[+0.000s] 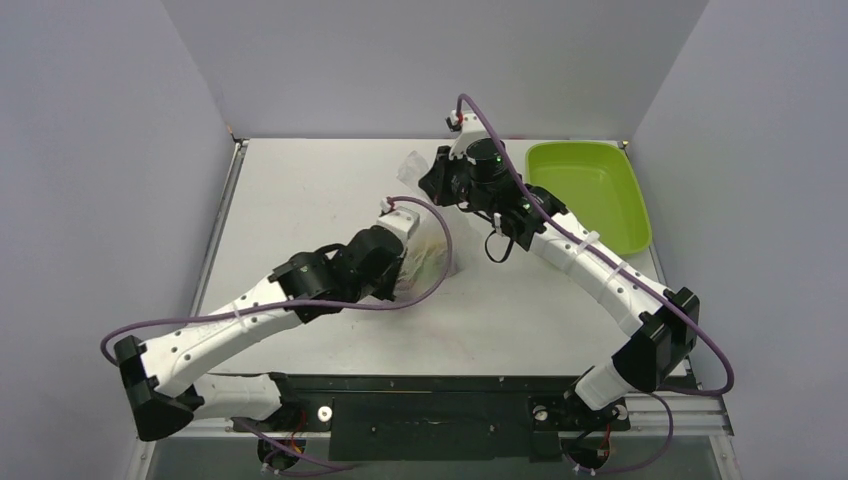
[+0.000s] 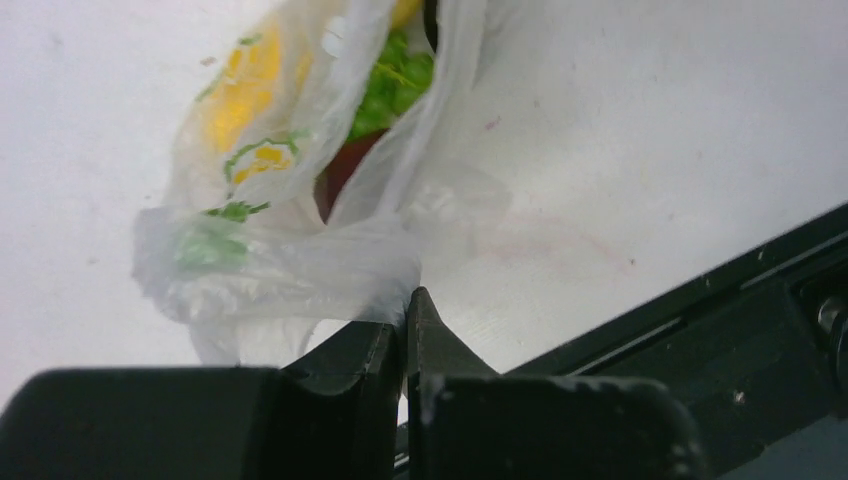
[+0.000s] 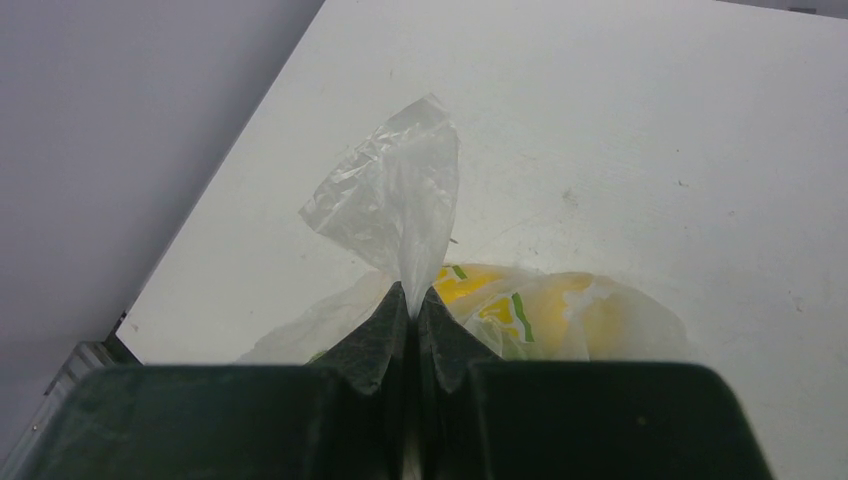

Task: Take the fake fruits out of the plastic bag

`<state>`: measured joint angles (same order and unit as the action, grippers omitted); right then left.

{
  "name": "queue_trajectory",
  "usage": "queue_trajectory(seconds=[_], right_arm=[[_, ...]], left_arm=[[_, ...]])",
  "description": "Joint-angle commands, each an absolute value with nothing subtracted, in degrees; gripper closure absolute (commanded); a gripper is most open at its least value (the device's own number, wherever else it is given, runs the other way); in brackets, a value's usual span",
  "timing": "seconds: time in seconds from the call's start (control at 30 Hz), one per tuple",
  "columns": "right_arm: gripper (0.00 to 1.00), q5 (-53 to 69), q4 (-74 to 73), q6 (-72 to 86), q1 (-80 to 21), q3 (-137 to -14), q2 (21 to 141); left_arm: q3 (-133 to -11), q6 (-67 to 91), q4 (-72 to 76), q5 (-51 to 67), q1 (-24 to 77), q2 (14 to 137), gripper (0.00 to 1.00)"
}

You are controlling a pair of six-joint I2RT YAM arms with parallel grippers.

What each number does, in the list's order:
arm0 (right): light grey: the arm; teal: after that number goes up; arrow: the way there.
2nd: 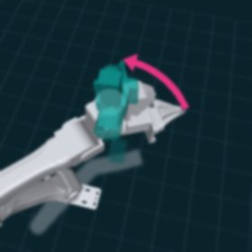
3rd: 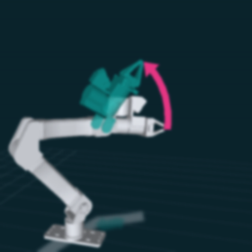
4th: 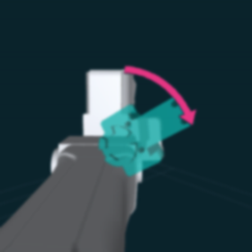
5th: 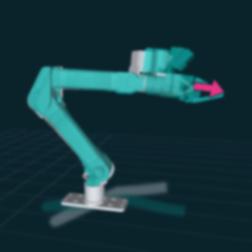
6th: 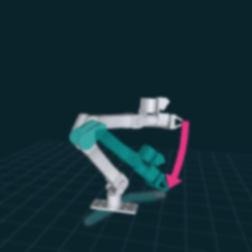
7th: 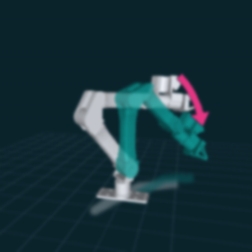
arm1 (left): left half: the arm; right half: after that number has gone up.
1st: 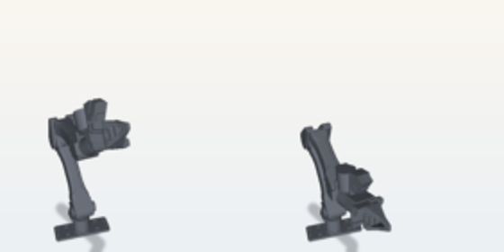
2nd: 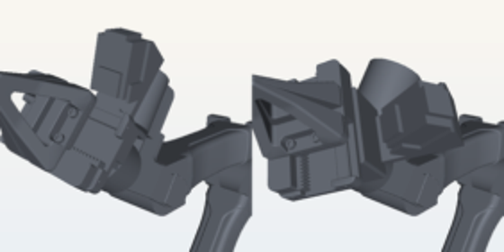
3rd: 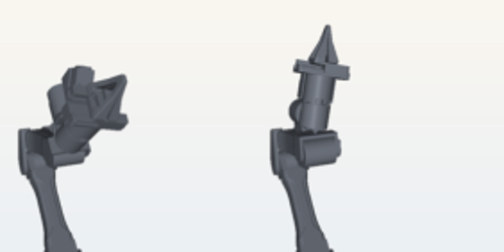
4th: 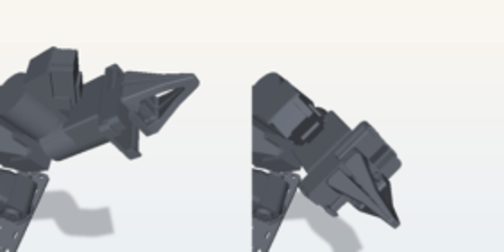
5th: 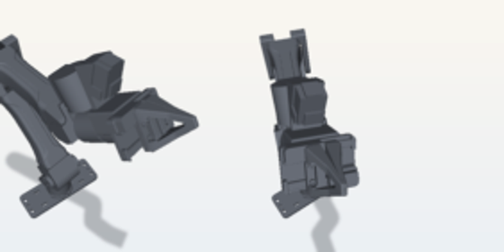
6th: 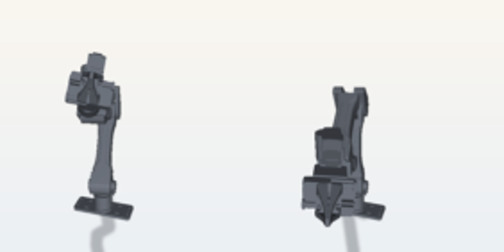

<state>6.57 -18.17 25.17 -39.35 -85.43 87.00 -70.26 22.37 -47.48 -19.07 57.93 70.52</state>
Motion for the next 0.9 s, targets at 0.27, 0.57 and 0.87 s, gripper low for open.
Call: queue_trajectory(seconds=[0.27, 0.57, 0.87], right_arm=[[1.0, 9.83, -9.09, 28.35, -36.79, -106.02, 101.5], [1.0, 10.2, -5.05, 38.83, -36.21, -128.37, 114.8], [0.9, 9.45, -4.24, 42.87, -33.37, -102.69, 105.96]], left_arm=[[-76.42, 29.3, -42.2, -38.06, 48.77, 51.41, 1.0], [-80.55, 31.55, -40.42, -32.92, 43.64, 50.84, 1.0], [-63.16, 47.01, -32.72, -14.94, 43.64, 42.14, 1.0]])
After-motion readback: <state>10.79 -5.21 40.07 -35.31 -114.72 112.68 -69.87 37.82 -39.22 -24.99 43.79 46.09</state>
